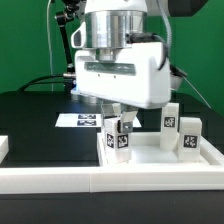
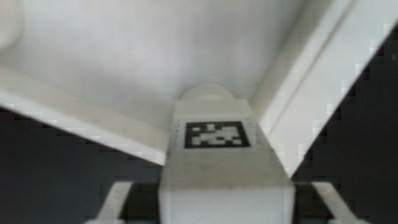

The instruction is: Assemble square table

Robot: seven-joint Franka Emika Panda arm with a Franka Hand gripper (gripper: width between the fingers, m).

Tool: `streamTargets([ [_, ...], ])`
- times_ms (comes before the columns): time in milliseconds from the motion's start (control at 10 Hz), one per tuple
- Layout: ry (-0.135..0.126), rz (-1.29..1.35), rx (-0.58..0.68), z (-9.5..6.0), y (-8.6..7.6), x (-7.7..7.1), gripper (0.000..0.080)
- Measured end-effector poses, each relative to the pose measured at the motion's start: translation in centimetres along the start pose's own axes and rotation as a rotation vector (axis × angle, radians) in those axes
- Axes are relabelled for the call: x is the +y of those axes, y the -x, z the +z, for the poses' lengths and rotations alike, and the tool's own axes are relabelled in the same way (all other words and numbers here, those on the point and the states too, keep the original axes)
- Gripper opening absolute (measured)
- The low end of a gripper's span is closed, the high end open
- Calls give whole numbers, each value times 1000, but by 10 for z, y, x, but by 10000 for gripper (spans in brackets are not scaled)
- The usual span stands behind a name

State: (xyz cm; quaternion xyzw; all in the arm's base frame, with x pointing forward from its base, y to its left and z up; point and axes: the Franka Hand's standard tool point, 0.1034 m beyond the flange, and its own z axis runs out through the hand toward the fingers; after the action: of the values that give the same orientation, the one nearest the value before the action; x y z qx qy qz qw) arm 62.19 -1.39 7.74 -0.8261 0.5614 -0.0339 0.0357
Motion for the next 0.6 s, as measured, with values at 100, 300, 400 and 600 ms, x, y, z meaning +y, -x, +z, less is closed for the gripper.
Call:
streamTargets([
  [100, -11, 104, 6, 0, 0, 1, 290],
  [300, -35, 337, 8, 0, 0, 2, 290],
  [400, -45, 425, 2, 0, 0, 3, 290],
  [600, -65, 714, -17, 0, 3, 2, 290],
])
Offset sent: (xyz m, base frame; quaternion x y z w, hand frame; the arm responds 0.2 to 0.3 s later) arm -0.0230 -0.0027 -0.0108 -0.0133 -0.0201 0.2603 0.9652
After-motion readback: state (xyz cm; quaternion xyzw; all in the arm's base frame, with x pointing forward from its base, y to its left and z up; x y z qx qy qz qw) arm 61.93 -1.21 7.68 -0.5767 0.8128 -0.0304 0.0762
